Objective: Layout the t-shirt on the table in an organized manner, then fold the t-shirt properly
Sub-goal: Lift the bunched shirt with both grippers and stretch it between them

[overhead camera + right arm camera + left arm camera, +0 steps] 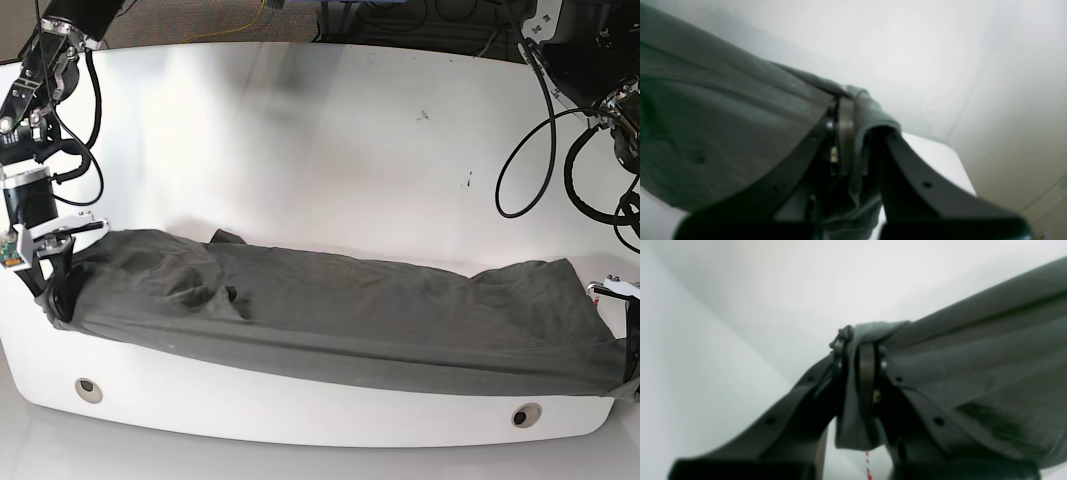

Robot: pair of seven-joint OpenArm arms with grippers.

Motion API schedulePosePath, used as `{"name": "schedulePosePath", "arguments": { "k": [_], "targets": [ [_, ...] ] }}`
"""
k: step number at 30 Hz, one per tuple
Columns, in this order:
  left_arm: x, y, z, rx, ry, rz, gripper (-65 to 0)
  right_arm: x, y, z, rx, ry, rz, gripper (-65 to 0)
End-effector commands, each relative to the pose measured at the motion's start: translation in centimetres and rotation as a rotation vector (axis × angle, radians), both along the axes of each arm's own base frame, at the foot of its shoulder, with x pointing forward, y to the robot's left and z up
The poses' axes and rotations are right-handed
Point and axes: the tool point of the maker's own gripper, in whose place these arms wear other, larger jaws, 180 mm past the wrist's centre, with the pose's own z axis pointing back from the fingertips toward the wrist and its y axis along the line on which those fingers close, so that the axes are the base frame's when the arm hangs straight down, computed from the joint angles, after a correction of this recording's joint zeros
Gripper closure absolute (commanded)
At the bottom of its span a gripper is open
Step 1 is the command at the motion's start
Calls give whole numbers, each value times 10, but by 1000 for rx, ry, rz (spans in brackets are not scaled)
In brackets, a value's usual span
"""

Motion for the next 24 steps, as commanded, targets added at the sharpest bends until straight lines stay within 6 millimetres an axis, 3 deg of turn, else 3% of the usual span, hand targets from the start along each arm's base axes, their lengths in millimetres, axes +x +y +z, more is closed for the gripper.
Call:
{"name": "schedulePosePath", "arguments": {
  "k": [1,7,14,18,24],
  "targets": [
    [-5,14,13,30,-22,58,-26,-9,-16,17,8,-53,-47,0],
    [-11,25,-4,42,39,89,-26,-30,-34,9,56,-24,-76,0],
    [-12,16,-36,43,123,60,-26,-34,-32,2,97,-4,-56,0],
    [-3,-7,-44,15,133,3,-26,-21,-20,3,111,-2,-24,0],
    [29,-45,-29,-33,87,-95,-26,16,-8,14,90,16,-9,0]
  ]
}}
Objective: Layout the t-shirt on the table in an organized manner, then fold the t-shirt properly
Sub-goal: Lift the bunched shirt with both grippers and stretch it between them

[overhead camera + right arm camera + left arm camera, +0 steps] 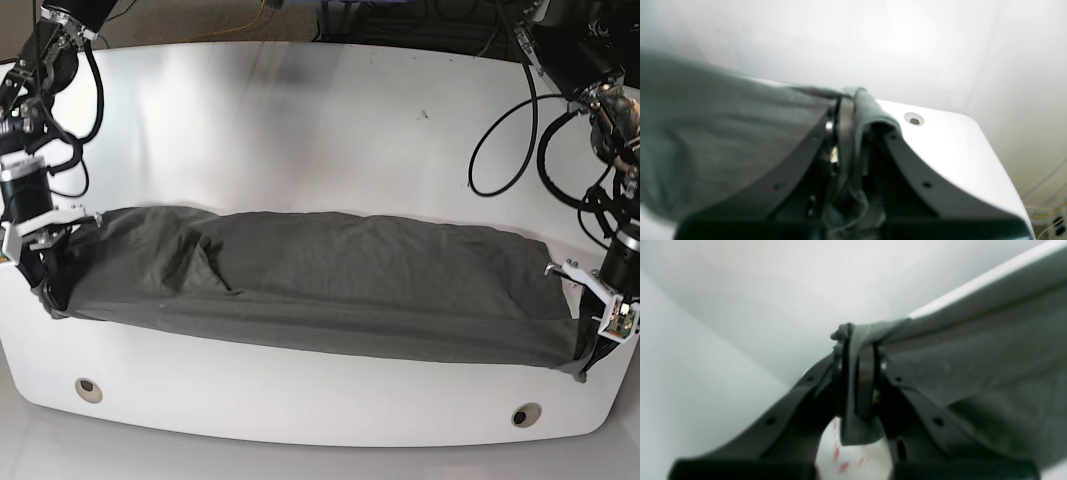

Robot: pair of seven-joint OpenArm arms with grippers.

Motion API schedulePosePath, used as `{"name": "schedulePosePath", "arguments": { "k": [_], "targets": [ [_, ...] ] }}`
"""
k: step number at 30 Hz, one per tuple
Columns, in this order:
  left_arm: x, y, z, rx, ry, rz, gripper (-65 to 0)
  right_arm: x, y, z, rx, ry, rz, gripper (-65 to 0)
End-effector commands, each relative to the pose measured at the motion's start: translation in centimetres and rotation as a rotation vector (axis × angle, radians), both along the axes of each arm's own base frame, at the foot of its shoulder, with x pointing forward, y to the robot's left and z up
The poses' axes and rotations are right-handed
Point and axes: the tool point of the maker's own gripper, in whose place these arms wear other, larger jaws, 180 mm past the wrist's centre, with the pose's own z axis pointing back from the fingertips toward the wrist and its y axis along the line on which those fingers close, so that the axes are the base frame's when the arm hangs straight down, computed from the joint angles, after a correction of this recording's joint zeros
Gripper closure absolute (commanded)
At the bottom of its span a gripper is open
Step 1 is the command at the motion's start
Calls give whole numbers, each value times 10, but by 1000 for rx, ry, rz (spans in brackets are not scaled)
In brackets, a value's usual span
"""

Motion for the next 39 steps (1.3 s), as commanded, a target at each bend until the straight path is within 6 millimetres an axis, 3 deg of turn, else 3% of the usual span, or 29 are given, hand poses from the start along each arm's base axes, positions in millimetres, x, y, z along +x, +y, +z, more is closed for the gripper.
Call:
{"name": "schedulePosePath", "arguments": {
  "k": [1,3,11,17,19,22,26,30,37,39],
  "targets": [
    [15,-10,34,-20,-97,-20,-26,19,2,27,-31,-69,1,0],
    [31,-21,36,-14,-93,-35,-26,37,9,31,-49,-66,8,0],
    [85,-34,62,-73,-134,-70,-26,99,18,50,-65,-90,5,0],
    [115,-26,101,-119,-212,-90,-26,149,14,62,-44,-68,-2,0],
    [116,-19,116,-109,-235,-77,-26,159,19,77,-40,-102,17,0],
    [114,-13,129,-90,-258,-70,-26,162,24,91,-57,-134,28,0],
    [113,-20,135,-69,-270,-87,-26,159,28,107,-65,-170,31,0],
    [97,-26,154,-21,-333,-87,-26,147,37,117,-109,-174,32,0],
    [80,-33,153,33,-335,-70,-26,117,60,121,-168,-220,58,0],
    [74,-35,145,52,-321,-62,-26,105,67,117,-191,-219,63,0]
  ]
}}
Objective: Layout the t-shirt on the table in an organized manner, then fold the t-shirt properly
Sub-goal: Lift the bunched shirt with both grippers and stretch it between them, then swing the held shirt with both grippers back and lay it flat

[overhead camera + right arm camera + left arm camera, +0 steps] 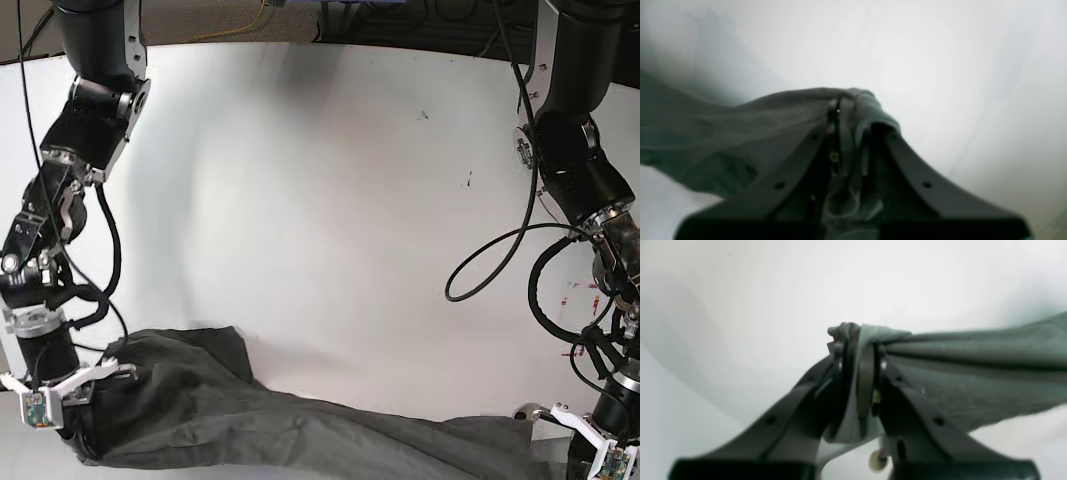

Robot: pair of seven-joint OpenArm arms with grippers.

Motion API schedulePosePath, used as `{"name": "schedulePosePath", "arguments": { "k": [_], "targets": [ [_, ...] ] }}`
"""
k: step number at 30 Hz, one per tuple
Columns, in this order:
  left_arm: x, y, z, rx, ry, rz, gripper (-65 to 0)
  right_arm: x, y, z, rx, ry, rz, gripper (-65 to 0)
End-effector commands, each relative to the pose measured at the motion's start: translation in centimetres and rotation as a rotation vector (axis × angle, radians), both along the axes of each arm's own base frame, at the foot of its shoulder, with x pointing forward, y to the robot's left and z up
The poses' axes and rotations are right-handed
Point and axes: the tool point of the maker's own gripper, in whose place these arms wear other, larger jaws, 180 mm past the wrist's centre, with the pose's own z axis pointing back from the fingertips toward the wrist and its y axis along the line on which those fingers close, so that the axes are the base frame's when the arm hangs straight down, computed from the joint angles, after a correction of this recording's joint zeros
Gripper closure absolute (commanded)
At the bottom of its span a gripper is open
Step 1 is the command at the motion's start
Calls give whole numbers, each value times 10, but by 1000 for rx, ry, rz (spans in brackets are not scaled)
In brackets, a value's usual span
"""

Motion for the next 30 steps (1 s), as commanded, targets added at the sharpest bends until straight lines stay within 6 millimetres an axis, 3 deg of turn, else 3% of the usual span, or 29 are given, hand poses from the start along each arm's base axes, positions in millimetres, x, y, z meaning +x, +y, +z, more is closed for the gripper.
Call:
{"name": "schedulePosePath", "arguments": {
  "k": [1,7,16,21,24,30],
  "targets": [
    [-14,0,14,19,-54,11,-26,-17,9,16,-33,-63,14,0],
    [-33,-8,-4,61,-37,19,-26,-40,19,-11,-66,-12,25,0],
    [-55,-16,-33,97,0,16,-26,-62,-14,-53,-42,85,-57,0],
    [-60,-16,-71,99,89,14,-26,-78,-35,-77,-17,145,-106,0],
    [-68,-4,-96,87,148,42,-26,-97,-46,-104,28,216,-118,0],
    [-85,9,-145,77,270,70,-26,-132,-46,-156,98,364,-97,0]
  ]
}}
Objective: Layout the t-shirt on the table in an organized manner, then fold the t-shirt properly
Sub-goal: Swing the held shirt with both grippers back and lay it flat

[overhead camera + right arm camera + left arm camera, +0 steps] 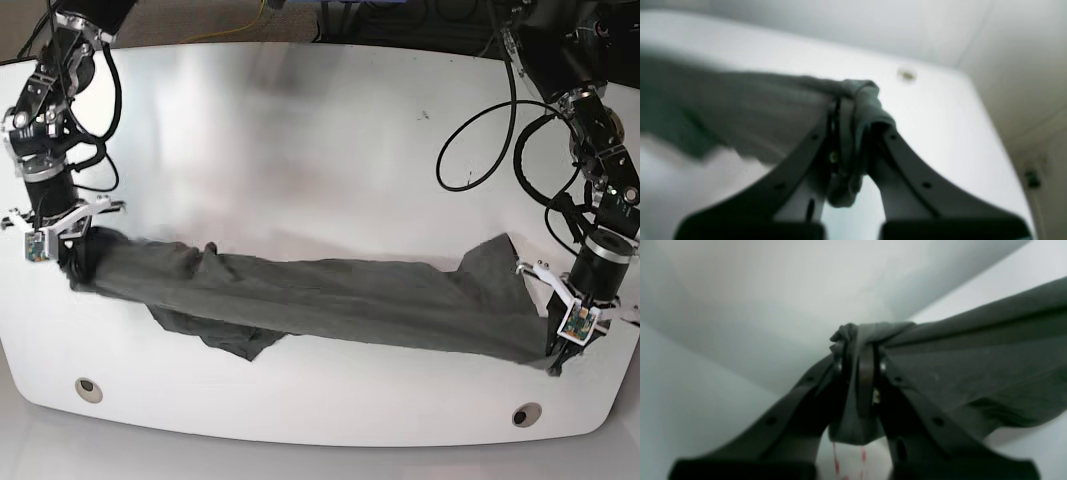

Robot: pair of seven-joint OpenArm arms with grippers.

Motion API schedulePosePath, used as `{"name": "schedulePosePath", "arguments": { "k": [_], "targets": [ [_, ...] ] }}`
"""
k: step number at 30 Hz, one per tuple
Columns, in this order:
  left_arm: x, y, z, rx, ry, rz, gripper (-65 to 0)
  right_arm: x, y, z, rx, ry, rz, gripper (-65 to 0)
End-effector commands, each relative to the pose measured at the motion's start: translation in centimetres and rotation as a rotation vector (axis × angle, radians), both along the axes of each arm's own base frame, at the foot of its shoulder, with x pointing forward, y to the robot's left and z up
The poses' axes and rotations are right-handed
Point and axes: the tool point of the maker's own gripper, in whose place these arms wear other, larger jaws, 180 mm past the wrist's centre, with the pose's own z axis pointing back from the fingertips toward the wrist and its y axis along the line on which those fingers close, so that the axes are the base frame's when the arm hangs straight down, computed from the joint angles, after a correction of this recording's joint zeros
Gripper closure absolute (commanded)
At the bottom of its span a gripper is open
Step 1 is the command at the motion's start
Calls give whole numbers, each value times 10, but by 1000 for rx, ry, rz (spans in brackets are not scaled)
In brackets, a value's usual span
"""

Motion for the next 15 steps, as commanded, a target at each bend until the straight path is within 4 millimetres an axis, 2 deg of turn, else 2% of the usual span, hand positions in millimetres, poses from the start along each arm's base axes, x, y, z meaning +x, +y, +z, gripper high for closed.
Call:
{"name": "schedulePosePath", "arguments": {
  "k": [1,4,15],
  "targets": [
    [-6,-2,0,-6,-16,-12,-26,-8,5,4,24,-27,29,0],
    [-18,-4,-20,-4,34,-15,-26,-29,-2,-11,60,23,10,0],
    [-62,-9,-95,-26,239,-17,-26,-86,-12,-46,188,154,-26,0]
  ]
}}
